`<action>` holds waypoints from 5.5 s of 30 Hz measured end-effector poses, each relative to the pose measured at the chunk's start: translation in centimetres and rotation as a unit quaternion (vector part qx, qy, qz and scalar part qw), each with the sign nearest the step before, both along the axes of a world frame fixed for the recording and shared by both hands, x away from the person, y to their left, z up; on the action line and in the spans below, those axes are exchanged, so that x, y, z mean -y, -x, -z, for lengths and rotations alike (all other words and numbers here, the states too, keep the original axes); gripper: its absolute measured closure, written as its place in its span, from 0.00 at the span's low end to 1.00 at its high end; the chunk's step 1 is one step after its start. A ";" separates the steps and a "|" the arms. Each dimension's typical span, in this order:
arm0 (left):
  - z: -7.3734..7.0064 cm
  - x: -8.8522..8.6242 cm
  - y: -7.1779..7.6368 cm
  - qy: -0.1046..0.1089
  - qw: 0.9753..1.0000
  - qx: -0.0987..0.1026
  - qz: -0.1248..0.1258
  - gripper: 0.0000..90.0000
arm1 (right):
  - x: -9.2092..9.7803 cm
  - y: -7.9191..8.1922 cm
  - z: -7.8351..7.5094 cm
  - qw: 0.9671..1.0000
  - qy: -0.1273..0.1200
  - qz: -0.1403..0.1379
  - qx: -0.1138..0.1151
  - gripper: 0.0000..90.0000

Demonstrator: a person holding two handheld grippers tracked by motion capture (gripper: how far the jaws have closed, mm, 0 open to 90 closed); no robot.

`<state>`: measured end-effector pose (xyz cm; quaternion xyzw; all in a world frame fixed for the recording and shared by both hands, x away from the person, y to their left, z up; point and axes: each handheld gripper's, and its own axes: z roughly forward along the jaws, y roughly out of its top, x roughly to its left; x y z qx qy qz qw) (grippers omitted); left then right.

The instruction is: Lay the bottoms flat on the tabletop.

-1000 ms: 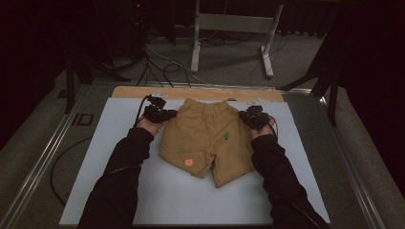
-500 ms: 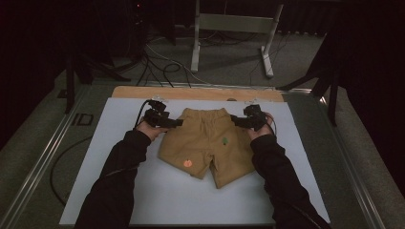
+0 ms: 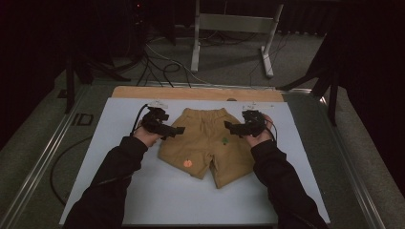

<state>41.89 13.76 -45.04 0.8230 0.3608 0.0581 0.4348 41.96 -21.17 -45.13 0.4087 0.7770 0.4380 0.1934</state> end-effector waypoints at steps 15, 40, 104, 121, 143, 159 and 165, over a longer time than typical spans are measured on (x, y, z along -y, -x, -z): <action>-1.8 -1.2 5.8 0.020 0.998 0.059 0.020 0.02 | -2.7 6.1 -1.7 0.996 -0.013 -0.082 0.031 0.10; 1.3 -5.7 14.7 0.022 0.992 0.120 -0.021 0.02 | -14.1 11.6 2.8 0.968 0.011 -0.248 -0.024 0.11; 3.3 -5.5 14.3 0.024 0.993 0.113 -0.017 0.02 | -2.5 7.5 -0.4 1.000 0.026 -0.011 0.004 0.99; 3.4 -5.0 14.4 0.026 0.993 0.111 -0.008 0.02 | 2.1 7.7 2.3 0.996 0.044 0.065 -0.051 0.82; 1.3 0.2 10.2 0.011 0.994 0.086 0.071 0.04 | 3.7 11.8 -0.2 1.000 0.010 0.015 0.020 0.11; 3.5 6.6 3.2 -0.008 0.995 0.027 0.097 0.31 | 4.2 12.5 0.4 1.000 0.017 0.017 0.015 0.11; 2.5 9.3 1.0 -0.004 0.994 0.035 0.104 0.43 | 4.2 12.3 0.6 1.000 0.021 0.017 0.011 0.11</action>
